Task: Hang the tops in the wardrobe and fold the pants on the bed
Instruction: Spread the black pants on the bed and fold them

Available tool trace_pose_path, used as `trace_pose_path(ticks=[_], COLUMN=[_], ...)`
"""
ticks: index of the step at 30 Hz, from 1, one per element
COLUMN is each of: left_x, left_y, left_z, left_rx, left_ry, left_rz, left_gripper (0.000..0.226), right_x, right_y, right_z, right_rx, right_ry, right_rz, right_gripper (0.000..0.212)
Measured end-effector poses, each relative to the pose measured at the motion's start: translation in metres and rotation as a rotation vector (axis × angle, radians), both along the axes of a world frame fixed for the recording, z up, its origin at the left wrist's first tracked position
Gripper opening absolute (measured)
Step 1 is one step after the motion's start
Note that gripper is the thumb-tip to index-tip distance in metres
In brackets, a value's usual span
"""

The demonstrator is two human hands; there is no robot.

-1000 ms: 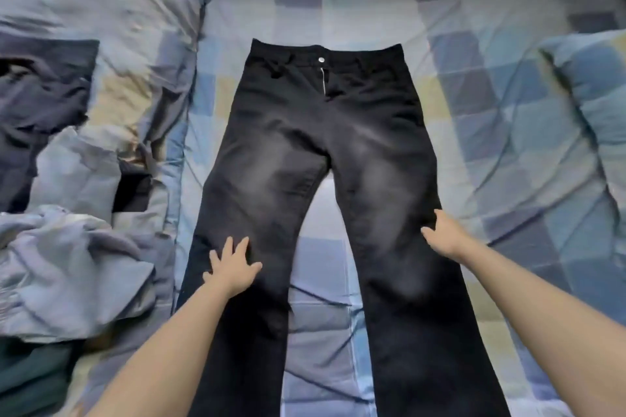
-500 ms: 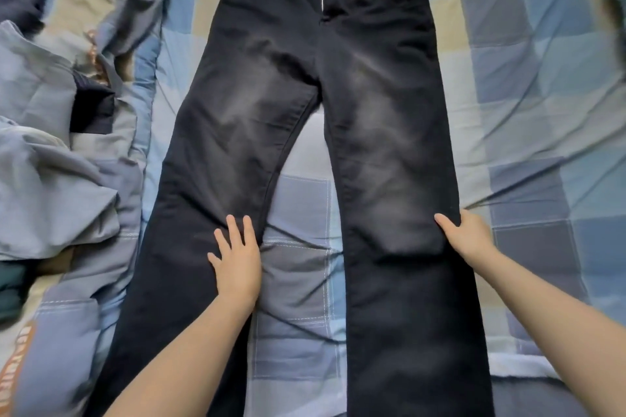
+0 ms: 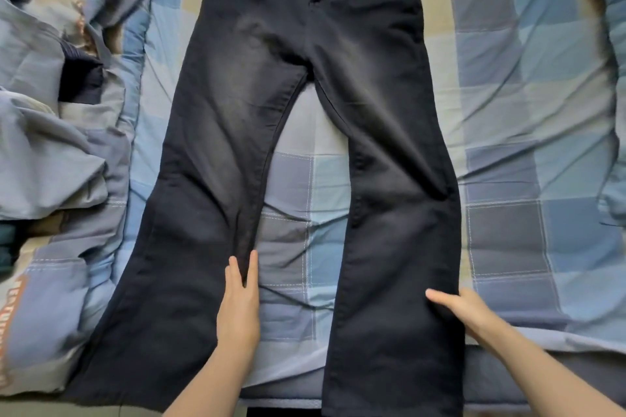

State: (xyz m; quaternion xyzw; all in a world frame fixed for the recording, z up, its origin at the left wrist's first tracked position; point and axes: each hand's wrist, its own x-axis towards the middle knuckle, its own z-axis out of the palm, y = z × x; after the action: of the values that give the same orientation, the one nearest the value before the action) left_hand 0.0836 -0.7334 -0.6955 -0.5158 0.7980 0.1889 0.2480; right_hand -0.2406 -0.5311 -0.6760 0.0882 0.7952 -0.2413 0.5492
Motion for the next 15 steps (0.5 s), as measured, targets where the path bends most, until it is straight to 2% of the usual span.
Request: trace_pose_path(ticks=[2, 7, 9, 11, 12, 13, 15], left_x=[0.000, -0.018, -0.036, -0.050, -0.056, -0.063, -0.072], left_y=[0.010, 0.034, 0.053, 0.075, 0.083, 0.088, 0.100], left_z=[0.008, 0.022, 0.030, 0.030, 0.030, 0.030, 0.023], left_rx=[0.027, 0.000, -0.036, -0.005, 0.138, 0.311, 0.625], left_ry=[-0.012, -0.110, -0.020, 0.207, 0.335, 0.386, 0.367], left_rz=[-0.058, -0.109, -0.088, -0.060, 0.108, 0.309, 0.515], left_gripper=[0.102, 0.073, 0.055, 0.039, 0.039, 0.042, 0.037], right_x=[0.010, 0.009, 0.009, 0.010, 0.012, 0.014, 0.016], right_y=[0.012, 0.020, 0.019, 0.021, 0.023, 0.024, 0.034], right_z=[0.003, 0.015, 0.022, 0.028, 0.031, 0.034, 0.038], right_rx=[0.015, 0.026, -0.009, -0.068, -0.097, -0.125, -0.186], right_ry=[-0.003, -0.049, -0.061, -0.062, -0.077, -0.113, -0.213], right_rz=[0.050, -0.057, -0.067, -0.071, -0.072, -0.084, -0.111], right_gripper=[0.042, 0.036, 0.034, 0.033, 0.033, 0.033, 0.034])
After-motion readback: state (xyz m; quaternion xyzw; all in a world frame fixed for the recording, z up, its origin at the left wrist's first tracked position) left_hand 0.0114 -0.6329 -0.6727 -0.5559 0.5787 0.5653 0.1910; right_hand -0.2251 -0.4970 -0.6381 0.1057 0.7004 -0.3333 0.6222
